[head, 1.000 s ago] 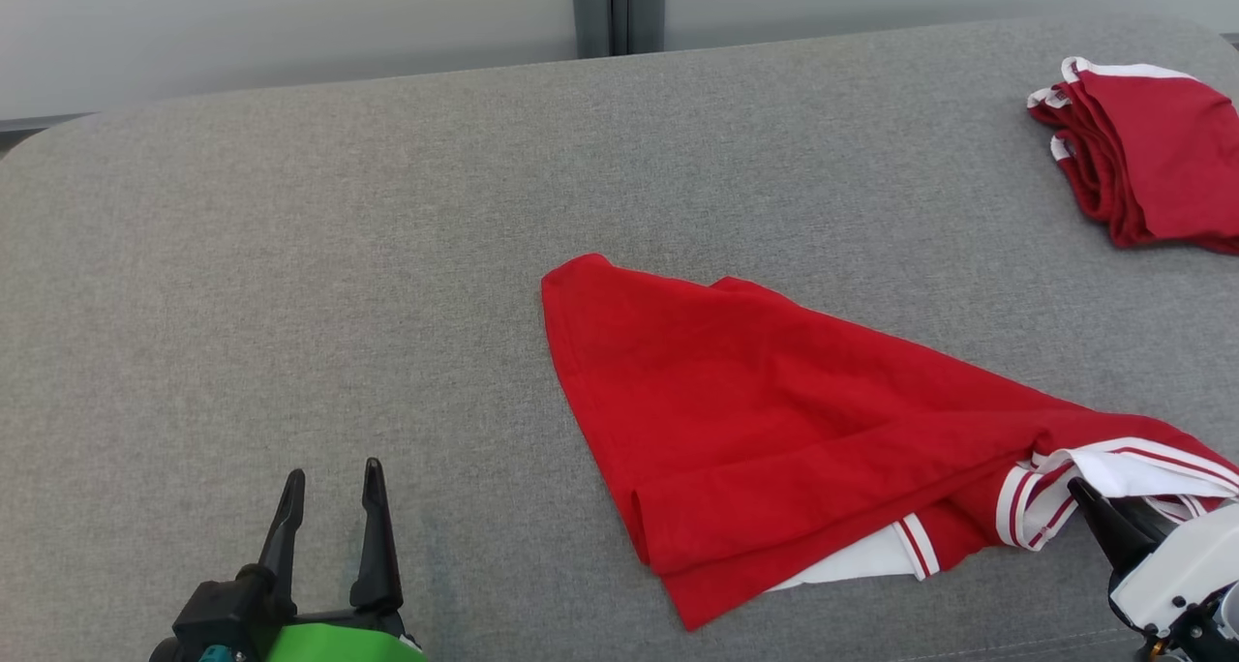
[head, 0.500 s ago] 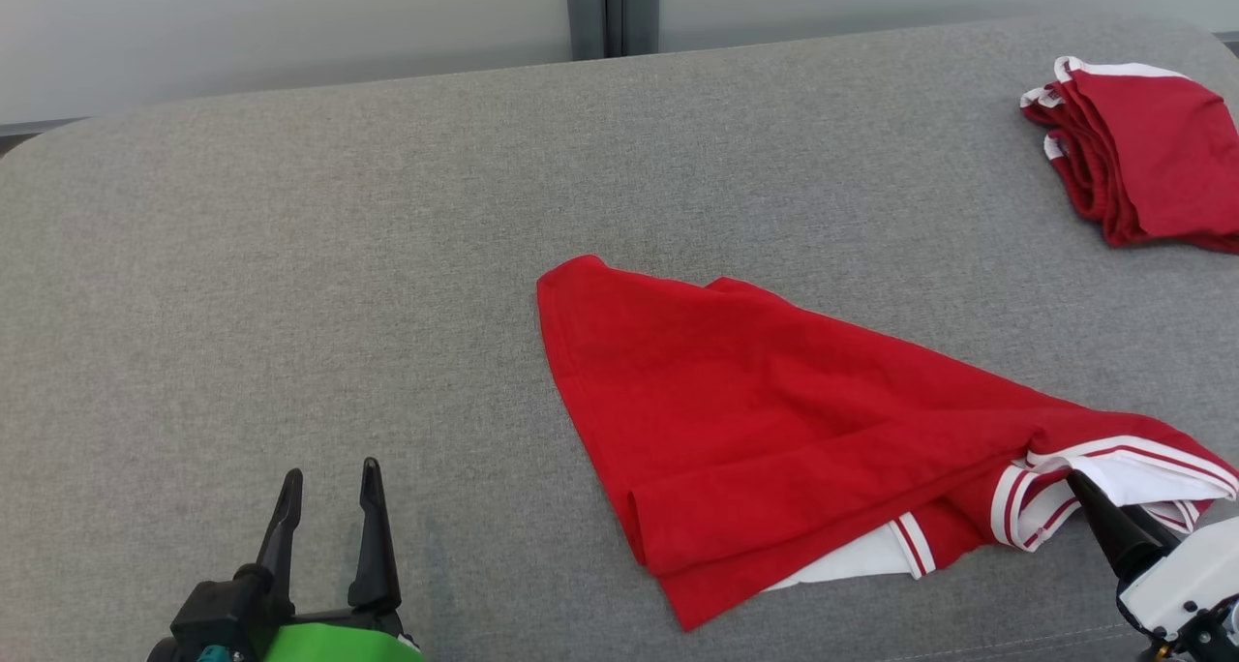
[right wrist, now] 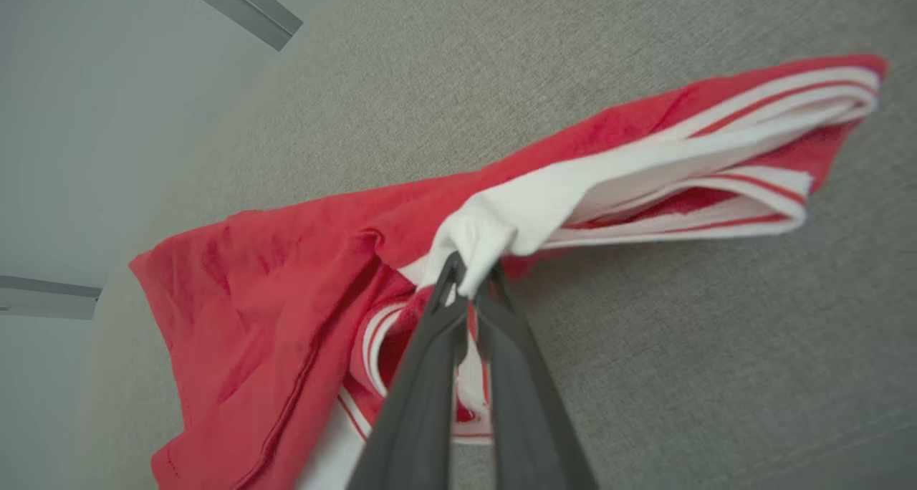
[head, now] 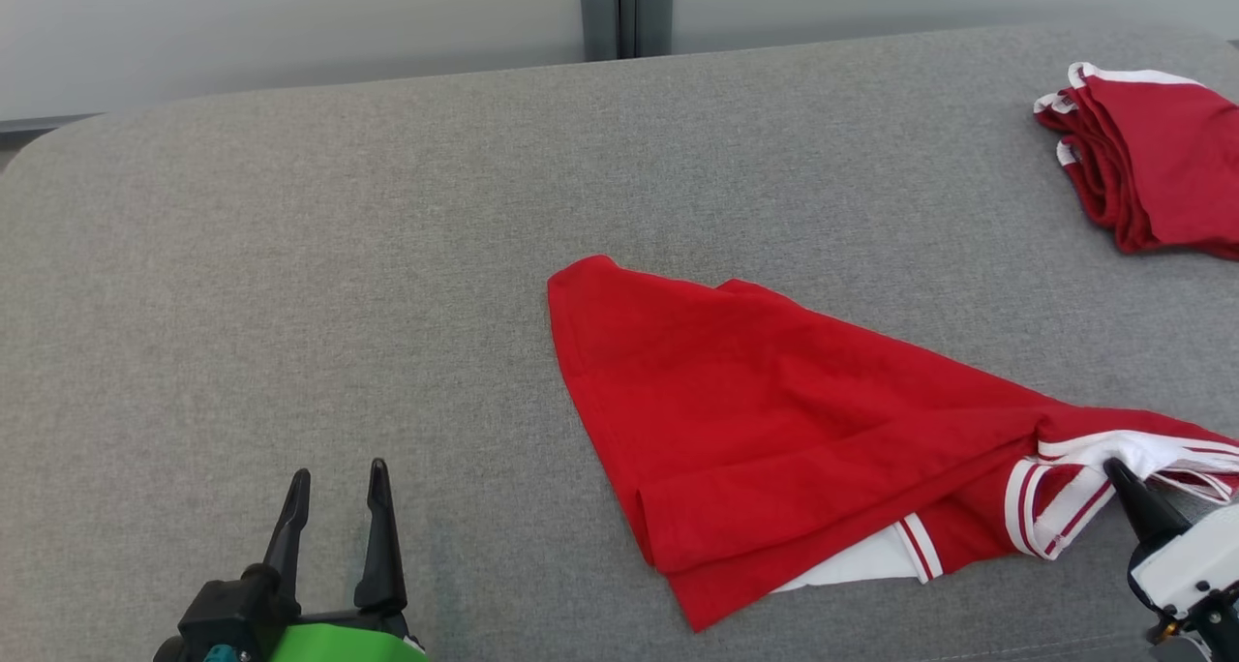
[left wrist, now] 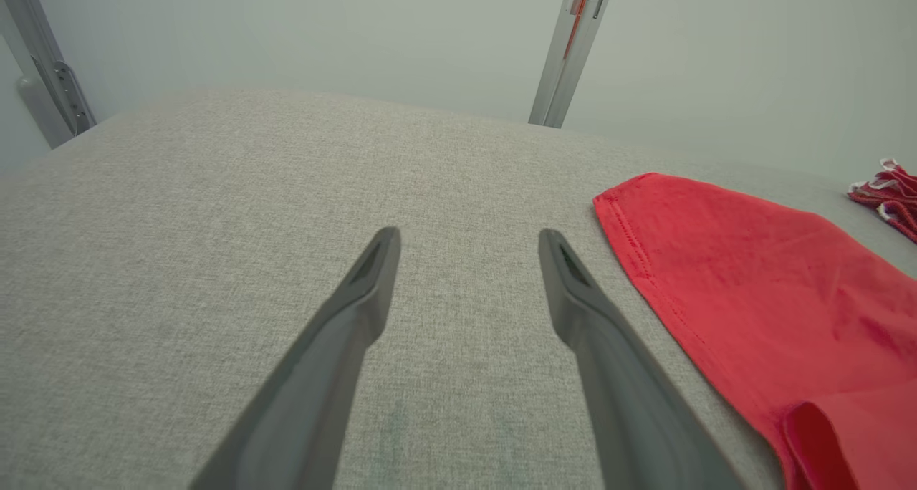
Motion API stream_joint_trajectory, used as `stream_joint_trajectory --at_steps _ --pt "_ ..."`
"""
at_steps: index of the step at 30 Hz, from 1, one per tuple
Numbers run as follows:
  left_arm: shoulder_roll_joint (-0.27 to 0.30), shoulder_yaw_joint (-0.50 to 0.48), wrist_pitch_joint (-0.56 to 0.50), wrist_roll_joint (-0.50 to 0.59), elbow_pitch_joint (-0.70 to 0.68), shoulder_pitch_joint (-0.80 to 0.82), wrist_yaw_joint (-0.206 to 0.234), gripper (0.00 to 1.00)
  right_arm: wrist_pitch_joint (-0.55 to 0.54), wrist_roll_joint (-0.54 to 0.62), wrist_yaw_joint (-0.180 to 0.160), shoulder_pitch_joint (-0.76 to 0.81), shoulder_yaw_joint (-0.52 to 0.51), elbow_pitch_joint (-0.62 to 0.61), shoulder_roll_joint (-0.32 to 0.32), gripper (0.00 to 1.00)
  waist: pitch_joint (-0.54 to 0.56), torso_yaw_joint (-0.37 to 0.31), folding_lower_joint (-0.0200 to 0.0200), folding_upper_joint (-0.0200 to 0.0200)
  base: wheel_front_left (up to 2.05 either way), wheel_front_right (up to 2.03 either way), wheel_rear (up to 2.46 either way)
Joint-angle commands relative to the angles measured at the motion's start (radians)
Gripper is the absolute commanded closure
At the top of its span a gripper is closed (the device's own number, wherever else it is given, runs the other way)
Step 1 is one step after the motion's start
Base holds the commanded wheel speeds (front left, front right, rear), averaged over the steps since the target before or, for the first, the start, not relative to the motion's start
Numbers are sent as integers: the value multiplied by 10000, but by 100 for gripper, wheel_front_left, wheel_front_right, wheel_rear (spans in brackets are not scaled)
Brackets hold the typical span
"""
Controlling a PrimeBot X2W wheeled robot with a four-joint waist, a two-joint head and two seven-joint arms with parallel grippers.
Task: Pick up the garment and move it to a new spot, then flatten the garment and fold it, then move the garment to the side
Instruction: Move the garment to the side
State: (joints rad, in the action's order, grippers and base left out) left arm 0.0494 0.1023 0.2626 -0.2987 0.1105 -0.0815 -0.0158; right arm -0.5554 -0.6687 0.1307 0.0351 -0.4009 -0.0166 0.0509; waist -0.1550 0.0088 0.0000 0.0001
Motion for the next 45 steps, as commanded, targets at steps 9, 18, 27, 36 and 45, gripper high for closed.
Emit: stream_joint_trajectory --at_steps 9,18,27,36,45 --pt "24 -64 29 -5 -20 -69 58 0 -176 263 -1 1192 194 -610 745 100 63 -329 0 -1 0 0 0" --pt "27 32 29 20 95 38 -2 0 492 2368 -7 528 444 1364 1955 0 113 -423 0 -1 0 0 0" --pt "24 -13 29 -29 6 -187 64 0 -413 1893 -7 1215 2032 -2015 2932 0 184 -171 0 -1 0 0 0" --pt "24 163 29 11 44 233 -18 0 -1261 2637 -9 -1414 4636 -2340 4015 0 -34 45 0 -1 0 0 0" --pt "25 476 29 -203 162 616 -6 0 -1752 2749 -7 -4084 7461 1230 4246 0 -403 969 0 -1 0 0 0"
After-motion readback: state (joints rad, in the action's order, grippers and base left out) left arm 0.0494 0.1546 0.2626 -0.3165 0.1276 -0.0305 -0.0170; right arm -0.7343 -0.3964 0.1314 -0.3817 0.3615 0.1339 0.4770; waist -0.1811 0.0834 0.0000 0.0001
